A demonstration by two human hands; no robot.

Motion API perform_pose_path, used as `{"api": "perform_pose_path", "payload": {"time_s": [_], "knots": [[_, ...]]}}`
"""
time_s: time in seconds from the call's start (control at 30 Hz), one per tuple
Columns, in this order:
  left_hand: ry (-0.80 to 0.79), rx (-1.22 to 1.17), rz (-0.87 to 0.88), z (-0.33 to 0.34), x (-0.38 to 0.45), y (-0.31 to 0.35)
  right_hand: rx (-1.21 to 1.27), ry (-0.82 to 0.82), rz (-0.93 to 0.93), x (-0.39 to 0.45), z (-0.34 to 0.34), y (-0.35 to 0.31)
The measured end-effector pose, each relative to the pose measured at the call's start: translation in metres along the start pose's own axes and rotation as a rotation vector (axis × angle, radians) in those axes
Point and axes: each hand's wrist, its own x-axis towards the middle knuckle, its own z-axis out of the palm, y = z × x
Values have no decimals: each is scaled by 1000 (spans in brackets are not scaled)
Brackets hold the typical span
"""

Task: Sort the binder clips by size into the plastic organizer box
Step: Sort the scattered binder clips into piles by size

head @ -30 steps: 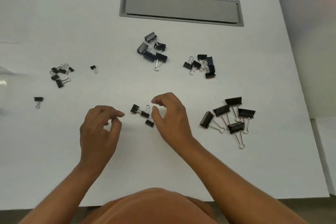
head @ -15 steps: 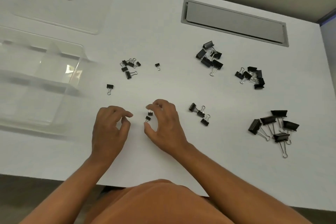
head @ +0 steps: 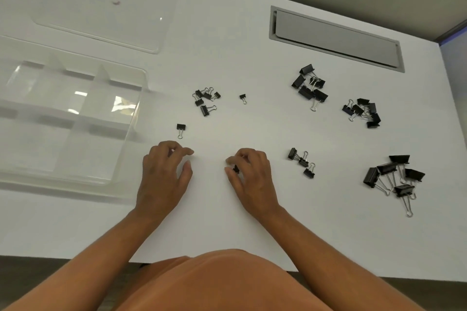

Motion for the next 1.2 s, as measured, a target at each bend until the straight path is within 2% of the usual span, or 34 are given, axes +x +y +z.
{"api": "perform_pose_path", "payload": {"time_s": [0.23, 0.4, 0.57, 0.67, 0.83, 0.97, 1.07, 1.2], "knots": [[31, -152, -100, -8, 15, -1, 50, 31, 36, 9, -2, -15], [-18, -19, -199, -1, 55, -2, 151, 31, 22, 51, -3, -44], [29, 42, -124, 11, 64, -8, 42, -125, 12, 97, 13, -50], [72, 12, -71, 14, 55, -14, -42, -142, -10, 105, 20, -46], [113, -98, -35, 12, 56, -14, 11, -90, 8, 87, 18, -36], [95, -84, 46, 13, 54, -13, 164, -89, 67, 74, 14, -33], [63, -89, 20, 13, 54, -14, 229, -75, 91, 81, 6, -33], [38, -46, -49, 15, 56, -14, 59, -213, -6, 100, 3, -31]]}}
